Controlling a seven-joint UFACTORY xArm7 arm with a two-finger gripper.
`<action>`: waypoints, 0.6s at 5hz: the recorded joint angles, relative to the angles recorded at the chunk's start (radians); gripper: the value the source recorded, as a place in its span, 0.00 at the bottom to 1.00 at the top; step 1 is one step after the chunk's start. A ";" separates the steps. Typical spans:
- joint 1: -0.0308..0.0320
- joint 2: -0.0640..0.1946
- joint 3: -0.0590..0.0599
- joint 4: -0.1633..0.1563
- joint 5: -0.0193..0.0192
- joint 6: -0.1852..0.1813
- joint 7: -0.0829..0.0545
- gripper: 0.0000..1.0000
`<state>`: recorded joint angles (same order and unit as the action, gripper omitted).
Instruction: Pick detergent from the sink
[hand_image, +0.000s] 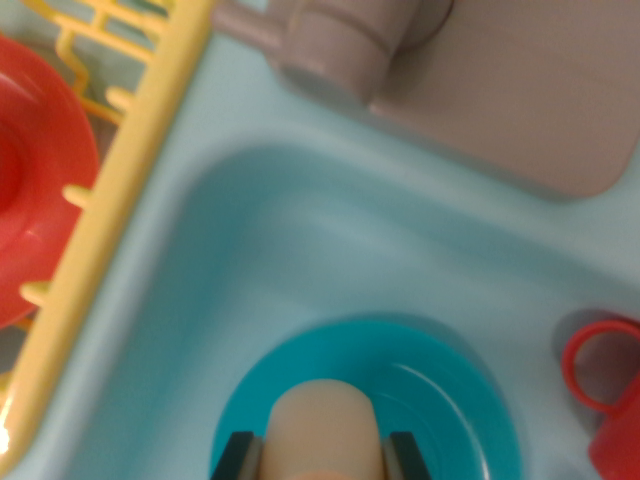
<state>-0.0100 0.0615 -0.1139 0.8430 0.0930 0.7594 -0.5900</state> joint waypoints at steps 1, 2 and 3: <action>0.0000 0.000 0.000 0.000 0.0000 0.000 0.000 1.00; 0.0003 -0.011 0.000 0.022 -0.0030 0.033 0.003 1.00; 0.0003 -0.011 0.000 0.022 -0.0030 0.033 0.003 1.00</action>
<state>-0.0096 0.0501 -0.1141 0.8645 0.0900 0.7921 -0.5866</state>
